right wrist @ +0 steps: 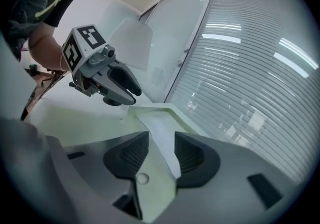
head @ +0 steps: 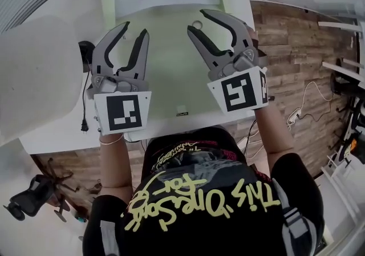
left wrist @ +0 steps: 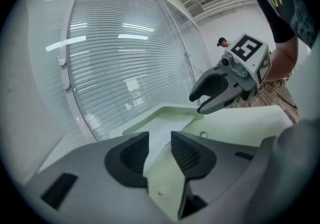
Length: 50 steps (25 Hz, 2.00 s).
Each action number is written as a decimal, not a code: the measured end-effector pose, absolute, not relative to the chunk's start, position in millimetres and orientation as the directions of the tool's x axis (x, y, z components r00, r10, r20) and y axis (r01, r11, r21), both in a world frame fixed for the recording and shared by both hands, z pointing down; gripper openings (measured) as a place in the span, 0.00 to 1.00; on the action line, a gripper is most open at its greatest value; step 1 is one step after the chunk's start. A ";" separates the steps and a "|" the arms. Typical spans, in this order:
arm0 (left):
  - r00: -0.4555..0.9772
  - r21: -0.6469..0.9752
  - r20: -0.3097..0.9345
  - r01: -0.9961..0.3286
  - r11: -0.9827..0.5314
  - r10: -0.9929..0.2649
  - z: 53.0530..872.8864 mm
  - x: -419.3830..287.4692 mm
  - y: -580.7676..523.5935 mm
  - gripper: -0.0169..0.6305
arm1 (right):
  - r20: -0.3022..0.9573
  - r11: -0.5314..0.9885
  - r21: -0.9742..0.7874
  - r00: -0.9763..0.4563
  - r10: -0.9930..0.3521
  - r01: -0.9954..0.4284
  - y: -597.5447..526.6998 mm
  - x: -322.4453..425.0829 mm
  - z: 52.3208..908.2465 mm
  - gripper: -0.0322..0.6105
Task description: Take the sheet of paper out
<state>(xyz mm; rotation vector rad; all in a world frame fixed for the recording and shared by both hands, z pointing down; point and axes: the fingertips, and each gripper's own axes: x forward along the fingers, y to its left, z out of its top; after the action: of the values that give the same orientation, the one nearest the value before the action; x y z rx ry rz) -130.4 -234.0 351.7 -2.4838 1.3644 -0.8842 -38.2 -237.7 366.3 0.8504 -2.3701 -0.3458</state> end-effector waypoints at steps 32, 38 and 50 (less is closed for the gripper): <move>0.200 -0.634 0.639 -0.410 -0.656 -0.742 429.3 -135.4 -283.0 0.27 | 0.589 0.750 0.626 -0.500 -0.635 -0.216 -285.9 -71.7 429.3 0.31; 0.174 -0.646 0.660 -0.364 -0.671 -0.731 440.3 -138.0 -289.2 0.29 | 0.611 0.750 0.637 -0.477 -0.632 -0.179 -292.4 -77.3 438.0 0.32; 0.133 -0.663 0.676 -0.320 -0.677 -0.725 441.7 -133.4 -305.5 0.29 | 0.621 0.746 0.643 -0.453 -0.639 -0.171 -307.4 -80.6 447.5 0.32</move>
<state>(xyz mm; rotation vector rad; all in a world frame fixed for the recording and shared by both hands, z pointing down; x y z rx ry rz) -133.4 -305.5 441.7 -2.0587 1.0094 -1.5595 -80.6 -307.4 447.5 0.6128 -2.0027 -0.6272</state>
